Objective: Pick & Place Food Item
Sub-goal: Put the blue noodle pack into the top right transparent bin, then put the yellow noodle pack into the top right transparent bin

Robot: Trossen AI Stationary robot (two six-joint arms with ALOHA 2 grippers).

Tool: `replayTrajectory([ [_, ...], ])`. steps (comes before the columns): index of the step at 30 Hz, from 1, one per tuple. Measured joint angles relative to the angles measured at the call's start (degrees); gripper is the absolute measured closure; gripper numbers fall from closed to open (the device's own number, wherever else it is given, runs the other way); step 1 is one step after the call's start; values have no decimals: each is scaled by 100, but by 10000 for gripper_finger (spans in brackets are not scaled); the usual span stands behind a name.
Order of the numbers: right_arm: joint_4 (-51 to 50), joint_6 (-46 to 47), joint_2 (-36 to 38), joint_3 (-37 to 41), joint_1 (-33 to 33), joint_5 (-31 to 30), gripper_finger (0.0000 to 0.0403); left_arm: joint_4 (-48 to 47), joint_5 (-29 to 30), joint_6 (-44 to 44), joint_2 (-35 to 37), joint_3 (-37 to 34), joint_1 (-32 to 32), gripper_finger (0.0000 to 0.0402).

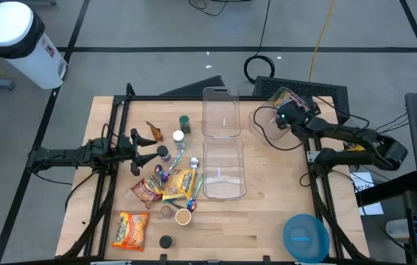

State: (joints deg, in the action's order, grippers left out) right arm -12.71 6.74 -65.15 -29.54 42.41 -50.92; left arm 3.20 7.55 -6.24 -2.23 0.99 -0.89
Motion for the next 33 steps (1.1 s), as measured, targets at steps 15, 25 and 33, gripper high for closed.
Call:
replayTrajectory([
  [15, 283, -293, 72, 0, -2, -146, 211, 0, 0, 0, -1, 0, 0, 139],
  [25, 567, -737, 1254, 0, -13, -132, 110, -1, 1, 0, -1, 0, 0, 139],
  [33, 347, 103, 1958, -2, -17, 3151, 117, 0, 0, 0, 0, 0, 0, 140],
])
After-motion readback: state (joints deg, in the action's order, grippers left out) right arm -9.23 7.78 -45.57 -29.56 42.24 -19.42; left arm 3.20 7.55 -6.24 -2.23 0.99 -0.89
